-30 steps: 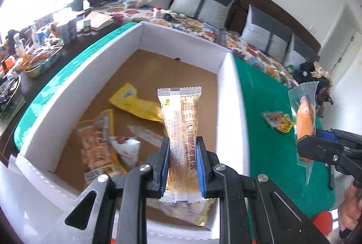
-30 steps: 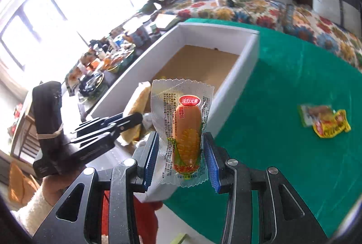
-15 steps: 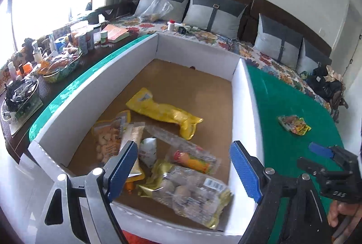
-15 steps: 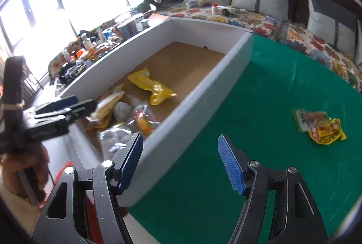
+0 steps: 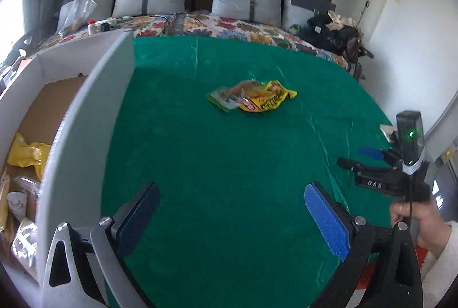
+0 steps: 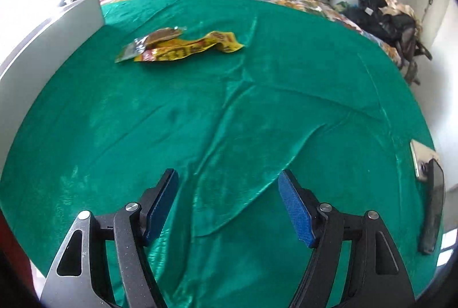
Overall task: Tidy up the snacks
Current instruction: 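Withdraw both open tools back over the green sheet, then lower the open left tool over the clear-green braised meat bag, then lower the open right tool over the yellow spicy-strip packet, then grasp the meat bag with the left tool while right grasps the yellow packet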
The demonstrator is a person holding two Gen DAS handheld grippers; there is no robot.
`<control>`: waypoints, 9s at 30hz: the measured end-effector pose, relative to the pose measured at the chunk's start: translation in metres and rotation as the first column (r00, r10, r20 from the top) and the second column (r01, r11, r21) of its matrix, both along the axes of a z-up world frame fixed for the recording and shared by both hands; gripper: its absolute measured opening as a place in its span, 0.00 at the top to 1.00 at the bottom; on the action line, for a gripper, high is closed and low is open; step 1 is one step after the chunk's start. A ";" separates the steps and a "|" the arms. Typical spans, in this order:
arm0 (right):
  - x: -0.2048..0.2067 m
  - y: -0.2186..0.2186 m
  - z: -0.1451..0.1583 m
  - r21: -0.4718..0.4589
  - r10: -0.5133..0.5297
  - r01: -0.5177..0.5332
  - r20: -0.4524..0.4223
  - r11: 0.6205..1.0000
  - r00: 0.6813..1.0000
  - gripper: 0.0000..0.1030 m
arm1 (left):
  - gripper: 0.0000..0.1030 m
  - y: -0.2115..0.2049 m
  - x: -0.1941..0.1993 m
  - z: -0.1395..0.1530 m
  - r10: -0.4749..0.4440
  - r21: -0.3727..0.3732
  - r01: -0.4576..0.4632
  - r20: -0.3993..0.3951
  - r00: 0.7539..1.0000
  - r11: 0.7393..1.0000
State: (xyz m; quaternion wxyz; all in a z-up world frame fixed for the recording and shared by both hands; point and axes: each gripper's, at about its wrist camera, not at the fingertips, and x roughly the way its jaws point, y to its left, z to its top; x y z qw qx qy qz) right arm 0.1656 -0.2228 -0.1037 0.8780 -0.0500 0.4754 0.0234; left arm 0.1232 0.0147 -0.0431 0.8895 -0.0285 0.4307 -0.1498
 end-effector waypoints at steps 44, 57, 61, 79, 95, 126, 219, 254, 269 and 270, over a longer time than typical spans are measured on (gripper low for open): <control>0.029 -0.054 -0.025 0.057 -0.116 0.113 0.057 0.992 0.992 0.09 | 0.01 -0.069 0.183 -0.041 -0.115 0.147 0.129 -0.102 0.988 0.981; 0.028 -0.053 -0.026 0.057 -0.115 0.112 0.058 0.992 0.992 0.09 | 0.01 -0.051 0.283 -0.086 0.145 0.054 -0.137 -0.194 0.970 0.989; 0.030 -0.052 -0.028 0.058 -0.114 0.111 0.057 0.992 0.992 0.08 | 0.01 -0.062 0.278 -0.086 0.000 0.037 0.007 -0.191 0.982 0.999; 0.030 -0.052 -0.028 0.060 -0.113 0.109 0.058 0.992 0.992 0.07 | 0.64 -0.056 0.233 -0.072 0.049 0.181 -0.033 -0.087 0.995 0.983; 0.030 -0.052 -0.027 0.061 -0.111 0.107 0.059 0.992 0.992 0.07 | 0.01 0.022 0.116 -0.089 0.094 0.180 -0.072 -0.114 0.989 0.981; 0.037 -0.052 -0.025 0.068 -0.161 0.160 0.013 0.985 0.987 0.08 | 0.00 0.040 0.110 -0.096 0.250 0.191 -0.241 -0.022 0.968 0.952; -0.008 0.037 -0.040 0.065 0.221 -0.224 0.046 0.973 0.974 0.08 | 0.00 0.040 0.107 -0.096 0.250 0.189 -0.242 -0.021 0.968 0.952; -0.011 0.033 -0.031 0.072 0.206 -0.203 -0.029 0.976 0.978 0.09 | 0.00 0.038 0.113 -0.093 0.209 0.201 -0.186 -0.097 0.973 0.962; 0.030 0.040 -0.008 0.071 0.040 -0.021 -0.285 0.997 0.958 0.56 | 0.44 0.026 0.081 -0.073 0.036 0.094 -0.020 -0.179 0.983 0.995; 0.024 0.035 -0.003 0.095 0.029 -0.002 -0.276 0.995 0.961 0.56 | 0.44 0.031 0.073 -0.071 0.044 0.056 -0.035 -0.177 0.983 0.998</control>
